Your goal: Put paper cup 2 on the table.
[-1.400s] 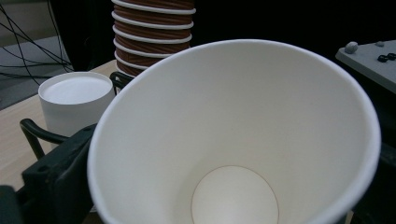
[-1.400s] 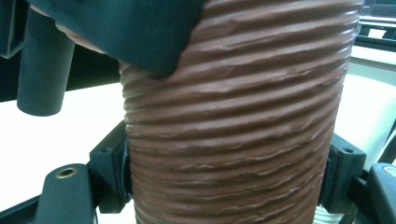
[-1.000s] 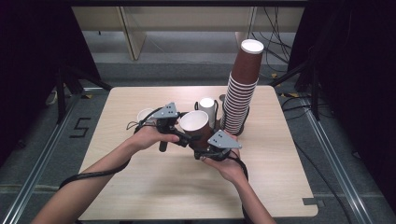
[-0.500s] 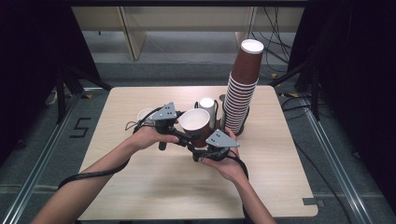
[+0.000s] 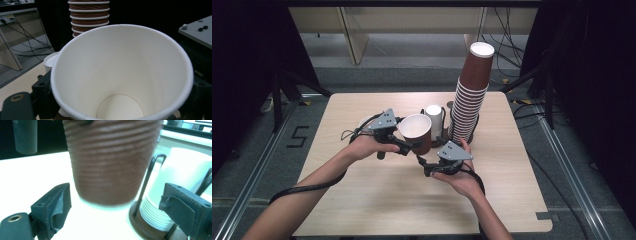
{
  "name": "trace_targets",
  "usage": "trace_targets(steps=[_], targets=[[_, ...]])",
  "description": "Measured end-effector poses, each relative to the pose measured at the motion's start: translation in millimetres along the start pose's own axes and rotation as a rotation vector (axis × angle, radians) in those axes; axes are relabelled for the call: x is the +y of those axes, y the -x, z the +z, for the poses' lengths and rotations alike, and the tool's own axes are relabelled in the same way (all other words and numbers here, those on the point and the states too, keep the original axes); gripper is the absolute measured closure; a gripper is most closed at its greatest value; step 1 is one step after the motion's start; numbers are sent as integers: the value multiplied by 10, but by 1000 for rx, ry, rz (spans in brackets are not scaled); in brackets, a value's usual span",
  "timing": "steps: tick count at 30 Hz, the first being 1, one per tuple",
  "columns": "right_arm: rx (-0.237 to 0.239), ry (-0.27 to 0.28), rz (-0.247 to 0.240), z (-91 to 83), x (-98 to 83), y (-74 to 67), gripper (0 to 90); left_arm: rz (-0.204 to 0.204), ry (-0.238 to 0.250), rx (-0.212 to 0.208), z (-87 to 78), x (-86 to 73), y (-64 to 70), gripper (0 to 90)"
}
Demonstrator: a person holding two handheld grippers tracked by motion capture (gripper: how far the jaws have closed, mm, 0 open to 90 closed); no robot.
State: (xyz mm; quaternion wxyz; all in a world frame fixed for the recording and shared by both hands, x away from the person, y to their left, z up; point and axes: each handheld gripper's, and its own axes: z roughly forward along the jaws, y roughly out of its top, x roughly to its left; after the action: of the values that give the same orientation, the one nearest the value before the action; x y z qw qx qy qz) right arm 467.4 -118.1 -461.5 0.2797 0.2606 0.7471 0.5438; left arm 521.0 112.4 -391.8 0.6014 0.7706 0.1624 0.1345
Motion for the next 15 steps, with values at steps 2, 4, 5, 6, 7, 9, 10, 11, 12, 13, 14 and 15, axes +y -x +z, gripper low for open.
trace_targets(steps=[2, 4, 5, 6, 7, 9, 10, 11, 12, 13, 14, 15], targets=[[-3, -7, 2, -25, -28, 17, 104, 2, 1, 14, -24, -9, -11, 112], [-12, -16, -3, -55, -52, 38, 105, 0, 6, 29, -50, -21, -19, 112], [-11, -20, -1, -73, -63, 48, 105, 5, 3, 39, -71, -26, -23, 112], [-16, -28, 3, -97, -75, 58, 107, 6, 3, 46, -84, -31, -23, 113], [-20, -27, 10, -113, -83, 68, 108, 5, 3, 53, -101, -37, -23, 112], [-34, -35, 10, -157, -94, 103, 112, 10, -1, 69, -142, -51, -27, 113], [-38, -31, 5, -174, -97, 124, 113, 8, -1, 74, -164, -59, -29, 113], [-46, -32, 12, -200, -102, 140, 113, 8, 0, 83, -187, -69, -31, 113], [-49, -32, 8, -223, -106, 161, 115, 6, -1, 90, -212, -78, -34, 113], [-57, -31, -5, -249, -107, 187, 116, 1, 0, 96, -236, -88, -34, 113], [-65, -32, 11, -275, -115, 197, 118, 1, 3, 104, -260, -97, -38, 113], [-84, -28, 12, -299, -125, 214, 120, -2, 4, 113, -283, -106, -37, 113]])
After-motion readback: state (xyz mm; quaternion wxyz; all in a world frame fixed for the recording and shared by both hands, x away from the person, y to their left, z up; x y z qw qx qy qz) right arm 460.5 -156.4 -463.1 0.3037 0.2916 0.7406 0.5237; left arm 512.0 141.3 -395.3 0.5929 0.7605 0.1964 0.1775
